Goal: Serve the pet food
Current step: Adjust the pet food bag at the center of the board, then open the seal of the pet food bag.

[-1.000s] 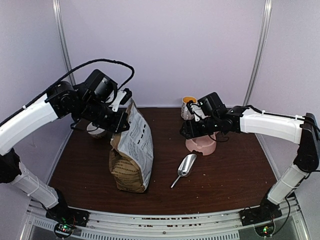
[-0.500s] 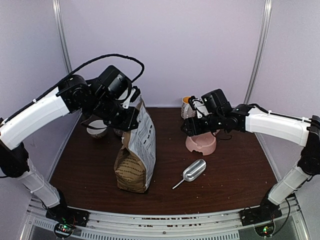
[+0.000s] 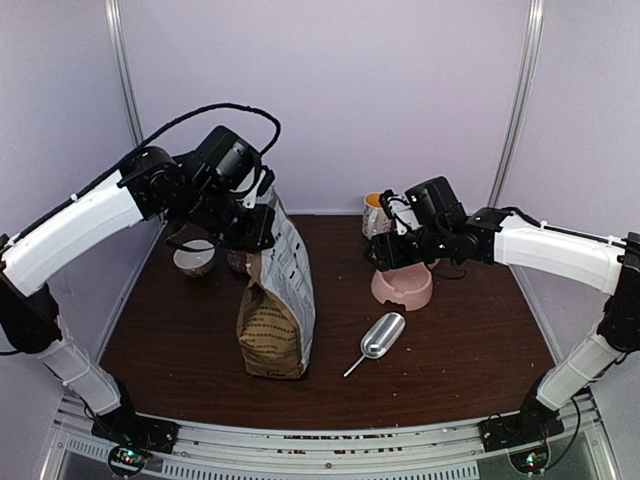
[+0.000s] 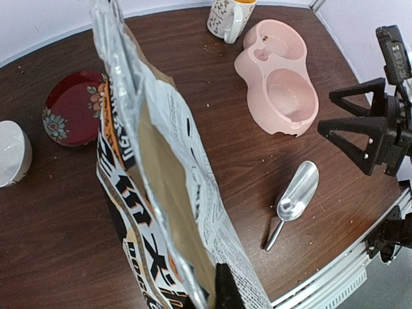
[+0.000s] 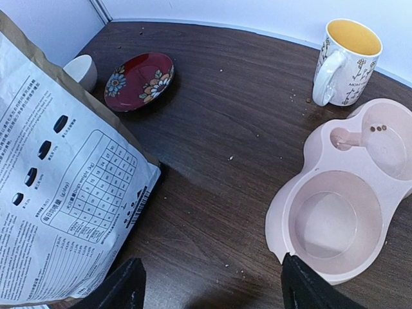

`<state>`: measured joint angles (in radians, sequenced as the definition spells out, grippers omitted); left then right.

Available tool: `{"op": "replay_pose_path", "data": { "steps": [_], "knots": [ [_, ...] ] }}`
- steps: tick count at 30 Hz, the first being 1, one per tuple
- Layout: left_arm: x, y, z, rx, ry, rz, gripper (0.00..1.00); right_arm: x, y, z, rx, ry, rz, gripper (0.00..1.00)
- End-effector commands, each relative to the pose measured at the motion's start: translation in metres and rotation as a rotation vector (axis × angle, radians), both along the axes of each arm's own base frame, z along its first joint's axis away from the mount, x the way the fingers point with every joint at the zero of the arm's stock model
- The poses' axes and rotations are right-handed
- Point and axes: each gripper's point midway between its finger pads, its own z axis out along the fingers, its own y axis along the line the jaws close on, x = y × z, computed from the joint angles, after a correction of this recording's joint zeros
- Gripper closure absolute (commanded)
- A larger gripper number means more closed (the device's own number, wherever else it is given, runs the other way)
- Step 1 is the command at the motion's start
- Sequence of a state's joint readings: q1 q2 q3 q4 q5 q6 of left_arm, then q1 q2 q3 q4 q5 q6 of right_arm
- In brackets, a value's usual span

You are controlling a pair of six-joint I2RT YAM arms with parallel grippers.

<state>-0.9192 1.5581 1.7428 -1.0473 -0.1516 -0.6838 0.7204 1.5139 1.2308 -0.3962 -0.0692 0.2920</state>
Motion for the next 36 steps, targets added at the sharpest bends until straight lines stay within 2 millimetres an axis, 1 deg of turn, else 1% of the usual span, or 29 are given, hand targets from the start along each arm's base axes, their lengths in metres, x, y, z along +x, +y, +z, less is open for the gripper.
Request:
{"op": "replay_pose_path", "data": {
  "steps": [1,3,6,7,9,13,17,19,20,22,24,26,27,28,31,33,34,36],
  "knots": [
    [0.032,-0.014,0.099,-0.325,-0.287,0.033,0.96,0.005,0.001,0.001,-0.020,-0.001,-0.018,0.26],
    [0.029,-0.007,0.091,-0.302,-0.291,0.032,0.87,0.006,0.002,0.003,-0.019,-0.004,-0.018,0.26],
    [0.019,0.005,0.081,-0.264,-0.305,0.001,0.73,0.007,0.001,0.008,-0.019,-0.011,-0.020,0.26],
    [0.016,0.009,0.078,-0.246,-0.311,-0.011,0.63,0.007,0.001,0.010,-0.016,-0.014,-0.021,0.26],
    [0.012,0.022,0.073,-0.203,-0.329,-0.010,0.53,0.007,0.002,0.016,-0.008,-0.018,-0.018,0.26],
    [0.012,0.059,0.065,-0.092,-0.362,0.054,0.48,0.009,0.004,0.031,0.022,-0.032,-0.028,0.26],
    [0.013,0.094,0.068,-0.039,-0.404,0.099,0.42,0.012,0.004,0.051,0.058,-0.055,-0.057,0.25],
    [0.015,0.115,0.068,0.012,-0.439,0.130,0.39,0.012,0.005,0.063,0.074,-0.062,-0.061,0.25],
    [0.015,0.129,0.069,0.046,-0.461,0.166,0.37,0.012,0.007,0.072,0.087,-0.071,-0.060,0.24],
    [0.017,0.151,0.063,0.105,-0.474,0.211,0.35,0.011,0.011,0.083,0.099,-0.078,-0.054,0.24],
    [0.019,0.167,0.053,0.136,-0.469,0.241,0.35,0.008,0.017,0.094,0.111,-0.085,-0.041,0.25],
    [0.021,0.177,0.044,0.147,-0.466,0.257,0.34,0.004,0.022,0.103,0.115,-0.088,-0.029,0.24],
    [0.021,0.181,0.036,0.155,-0.461,0.263,0.33,0.002,0.025,0.108,0.119,-0.092,-0.023,0.25],
    [0.022,0.183,0.033,0.153,-0.465,0.266,0.30,0.000,0.028,0.112,0.124,-0.095,-0.016,0.24],
    [0.023,0.189,0.021,0.150,-0.482,0.283,0.13,-0.004,0.037,0.121,0.133,-0.105,0.002,0.24],
    [0.025,0.190,0.014,0.140,-0.485,0.283,0.06,-0.006,0.041,0.127,0.141,-0.111,0.011,0.25],
    [0.026,0.191,0.009,0.137,-0.480,0.279,0.03,-0.007,0.044,0.130,0.143,-0.114,0.015,0.24],
    [0.027,0.191,0.001,0.120,-0.461,0.280,0.02,-0.009,0.049,0.137,0.154,-0.120,0.026,0.24]
  ]
}}
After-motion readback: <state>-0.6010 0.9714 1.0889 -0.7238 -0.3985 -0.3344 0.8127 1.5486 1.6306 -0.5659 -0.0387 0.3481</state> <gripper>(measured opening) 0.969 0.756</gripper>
